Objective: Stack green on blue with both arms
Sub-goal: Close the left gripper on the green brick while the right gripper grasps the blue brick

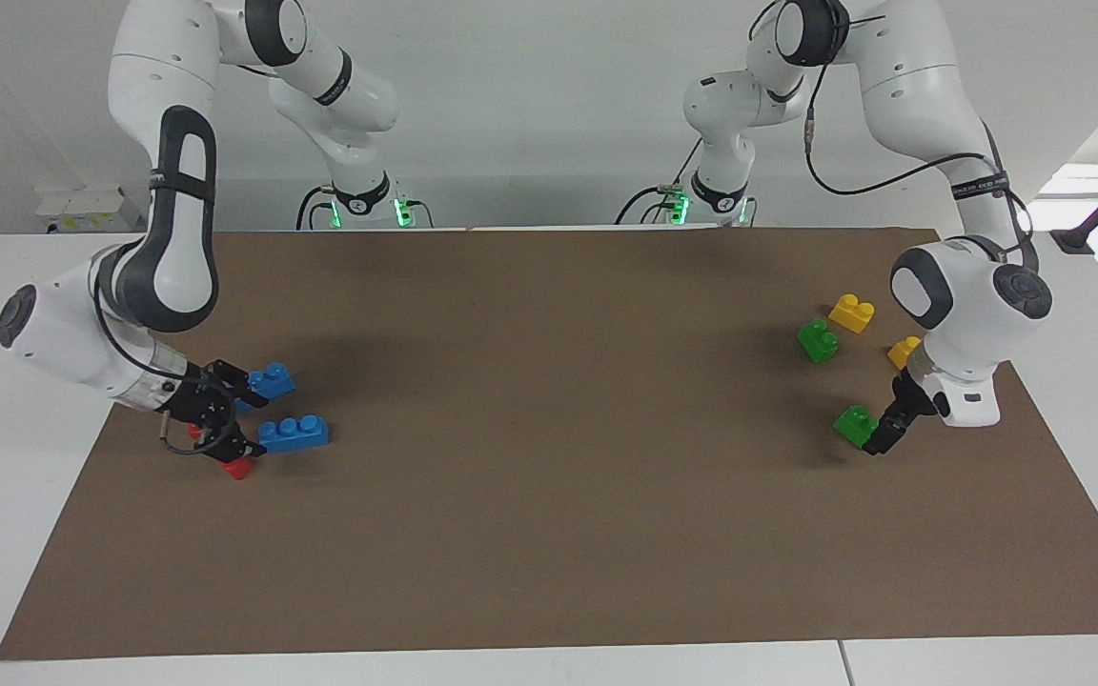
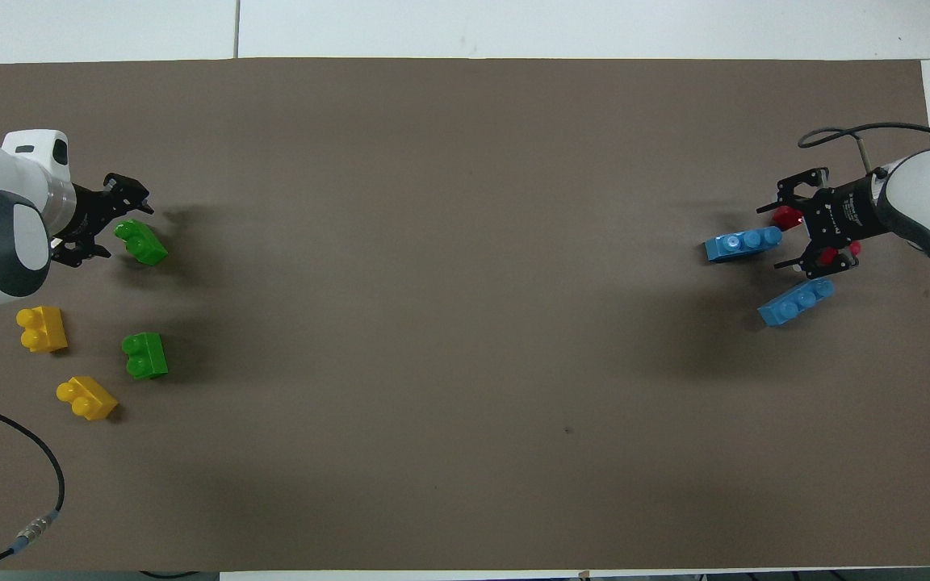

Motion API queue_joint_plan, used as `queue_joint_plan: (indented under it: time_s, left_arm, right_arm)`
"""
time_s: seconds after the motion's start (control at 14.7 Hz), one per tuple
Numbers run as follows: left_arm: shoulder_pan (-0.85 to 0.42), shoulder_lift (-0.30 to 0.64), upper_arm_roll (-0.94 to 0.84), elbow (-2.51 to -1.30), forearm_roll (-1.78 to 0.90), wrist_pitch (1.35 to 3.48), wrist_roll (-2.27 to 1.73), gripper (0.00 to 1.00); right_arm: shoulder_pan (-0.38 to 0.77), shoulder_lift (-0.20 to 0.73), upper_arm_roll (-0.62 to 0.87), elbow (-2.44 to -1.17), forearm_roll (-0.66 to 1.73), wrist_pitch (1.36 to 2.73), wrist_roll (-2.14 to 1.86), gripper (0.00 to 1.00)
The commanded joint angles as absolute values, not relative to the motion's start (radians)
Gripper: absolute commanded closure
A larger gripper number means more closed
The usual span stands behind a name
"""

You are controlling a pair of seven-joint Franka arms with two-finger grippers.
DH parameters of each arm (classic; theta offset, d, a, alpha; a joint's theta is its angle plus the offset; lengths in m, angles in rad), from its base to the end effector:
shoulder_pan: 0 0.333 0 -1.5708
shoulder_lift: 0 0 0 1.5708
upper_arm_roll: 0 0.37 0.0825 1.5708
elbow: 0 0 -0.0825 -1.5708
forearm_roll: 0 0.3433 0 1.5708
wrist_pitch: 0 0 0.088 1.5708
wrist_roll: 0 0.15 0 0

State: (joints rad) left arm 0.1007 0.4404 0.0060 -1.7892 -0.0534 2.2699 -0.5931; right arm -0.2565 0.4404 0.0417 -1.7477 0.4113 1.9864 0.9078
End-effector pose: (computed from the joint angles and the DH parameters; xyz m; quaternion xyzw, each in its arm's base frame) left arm 0.6450 0.0656 0.3413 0.9333 0.3581 0.0149 0.0238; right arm 0.6151 -0.0953 0.3443 -0.7688 0.6037 0.1564 0.1418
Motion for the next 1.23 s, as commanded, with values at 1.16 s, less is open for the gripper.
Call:
queue_joint_plan:
  time_s: [1.16]
  left_arm:
    - [0.094,0.443,0.005,-1.787,-0.063,2.289,-0.632,0.1]
  right_arm:
    - [-0.305,0.451,0.046,-1.815,0.483,2.105,0.736,0.39]
